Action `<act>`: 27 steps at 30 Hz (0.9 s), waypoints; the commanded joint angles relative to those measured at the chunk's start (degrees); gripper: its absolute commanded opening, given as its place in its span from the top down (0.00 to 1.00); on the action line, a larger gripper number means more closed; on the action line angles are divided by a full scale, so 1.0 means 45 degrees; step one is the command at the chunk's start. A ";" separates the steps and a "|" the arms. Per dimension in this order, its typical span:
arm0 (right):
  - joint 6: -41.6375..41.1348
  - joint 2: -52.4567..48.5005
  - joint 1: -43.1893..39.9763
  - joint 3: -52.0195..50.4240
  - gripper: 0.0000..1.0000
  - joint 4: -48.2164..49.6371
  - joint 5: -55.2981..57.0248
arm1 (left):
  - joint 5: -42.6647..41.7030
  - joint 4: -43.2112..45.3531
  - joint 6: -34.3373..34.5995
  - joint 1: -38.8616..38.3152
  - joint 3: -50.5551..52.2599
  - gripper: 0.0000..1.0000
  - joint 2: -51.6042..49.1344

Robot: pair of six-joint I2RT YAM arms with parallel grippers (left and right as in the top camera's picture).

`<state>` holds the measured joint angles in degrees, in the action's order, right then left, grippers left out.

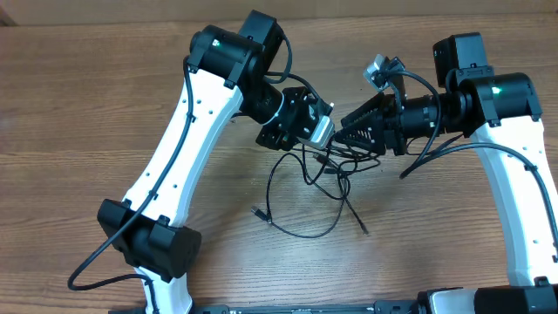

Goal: Untangle cables

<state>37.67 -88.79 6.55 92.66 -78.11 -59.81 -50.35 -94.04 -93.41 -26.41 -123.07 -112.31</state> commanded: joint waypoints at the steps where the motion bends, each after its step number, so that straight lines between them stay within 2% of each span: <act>1: 0.0063 0.0010 0.0058 0.0151 0.76 0.0068 0.0073 | -0.0690 0.0010 -0.0296 -0.0481 -0.0087 0.96 -0.0068; 3: 0.0024 0.0010 0.0058 0.0151 0.95 -0.0019 0.0053 | -0.0685 0.0005 -0.0291 -0.0495 -0.0092 0.96 -0.0068; 11: -0.0024 0.0010 0.0058 0.0151 0.96 -0.0670 0.0646 | -0.0729 -0.0097 -0.0044 -0.0466 -0.0087 0.96 -0.0068; 14: -0.0121 0.0010 0.0053 0.0151 0.96 -0.0777 0.0719 | -0.0724 -0.0102 0.0651 -0.0466 -0.0092 0.96 -0.0068; 16: -0.0957 0.0010 0.0029 0.0151 0.96 -0.0471 0.0758 | -0.0704 -0.0107 0.1457 -0.0457 -0.0092 0.96 -0.0068; 21: -0.4828 0.0010 0.0019 0.0151 0.96 0.1044 0.2404 | -0.0369 -0.0185 0.3303 -0.0457 -0.0092 0.96 -0.0068; 25: -0.7242 0.0010 0.0019 0.0151 0.96 0.1831 0.4435 | 0.0753 -0.0593 0.4901 -0.0457 -0.0092 0.96 -0.0068; 27: -0.8116 0.0010 0.0019 0.0151 0.96 0.2195 0.5217 | 0.1530 -0.0617 0.6309 -0.0457 -0.0092 0.96 -0.0068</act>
<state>11.03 -88.79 6.76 92.66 -70.19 -44.56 -47.66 -96.23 -75.48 -28.32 -123.07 -112.57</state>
